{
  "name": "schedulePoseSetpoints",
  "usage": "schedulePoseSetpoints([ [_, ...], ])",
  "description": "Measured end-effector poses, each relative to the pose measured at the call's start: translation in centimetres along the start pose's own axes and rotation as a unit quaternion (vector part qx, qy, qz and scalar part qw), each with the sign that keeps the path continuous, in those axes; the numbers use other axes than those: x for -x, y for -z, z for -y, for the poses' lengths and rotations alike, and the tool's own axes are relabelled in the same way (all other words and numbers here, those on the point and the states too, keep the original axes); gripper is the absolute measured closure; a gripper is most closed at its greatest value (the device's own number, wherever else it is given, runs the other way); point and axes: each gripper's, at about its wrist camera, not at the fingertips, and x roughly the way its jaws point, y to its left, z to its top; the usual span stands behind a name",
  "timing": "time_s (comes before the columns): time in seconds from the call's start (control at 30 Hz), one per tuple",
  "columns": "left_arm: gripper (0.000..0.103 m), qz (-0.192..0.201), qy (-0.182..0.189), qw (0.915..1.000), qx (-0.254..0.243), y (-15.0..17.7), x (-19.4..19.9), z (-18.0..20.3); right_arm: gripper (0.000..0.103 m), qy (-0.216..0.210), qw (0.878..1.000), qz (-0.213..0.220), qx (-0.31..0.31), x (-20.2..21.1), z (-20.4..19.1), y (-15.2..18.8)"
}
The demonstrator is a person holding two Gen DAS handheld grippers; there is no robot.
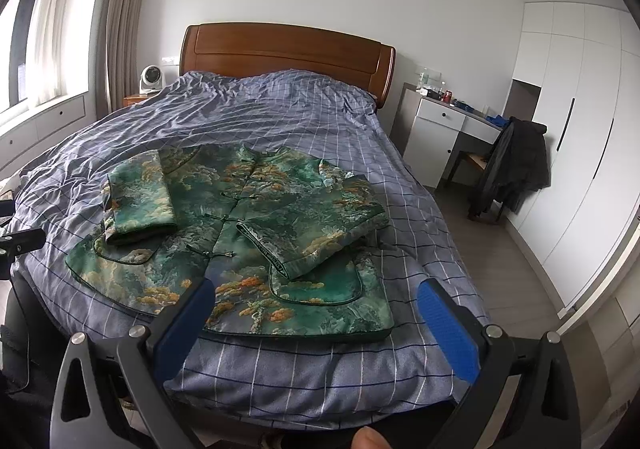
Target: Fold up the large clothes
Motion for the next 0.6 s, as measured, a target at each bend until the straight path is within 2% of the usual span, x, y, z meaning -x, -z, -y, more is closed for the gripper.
schedulePoseSetpoints([
  [0.6,0.0,-0.008,0.004,1.0,0.004,0.15,-0.27,0.19,0.0,0.002,1.0,0.002,-0.002,-0.06,-0.03,0.05],
])
